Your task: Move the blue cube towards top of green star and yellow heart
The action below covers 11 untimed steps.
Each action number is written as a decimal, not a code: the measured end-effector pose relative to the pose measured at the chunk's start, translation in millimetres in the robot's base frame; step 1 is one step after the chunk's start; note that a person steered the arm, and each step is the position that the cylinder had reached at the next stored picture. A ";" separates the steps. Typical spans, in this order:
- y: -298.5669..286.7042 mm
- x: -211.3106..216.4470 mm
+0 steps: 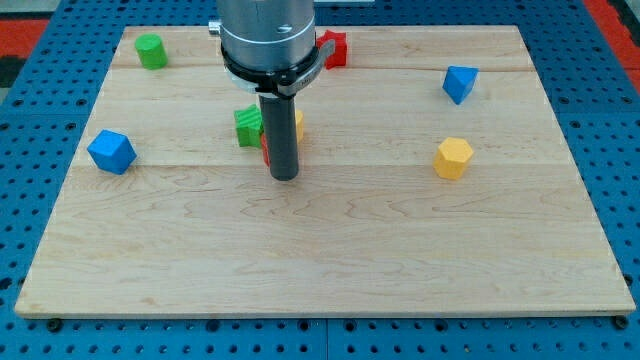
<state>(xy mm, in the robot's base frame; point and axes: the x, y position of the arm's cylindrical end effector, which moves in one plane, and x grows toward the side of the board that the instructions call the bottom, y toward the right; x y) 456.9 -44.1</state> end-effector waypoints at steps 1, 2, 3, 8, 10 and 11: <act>-36.6 35.2; -119.5 71.9; -169.0 62.1; -193.0 -78.9; -186.9 -39.4; -146.5 -75.6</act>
<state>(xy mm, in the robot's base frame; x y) 381.2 -190.5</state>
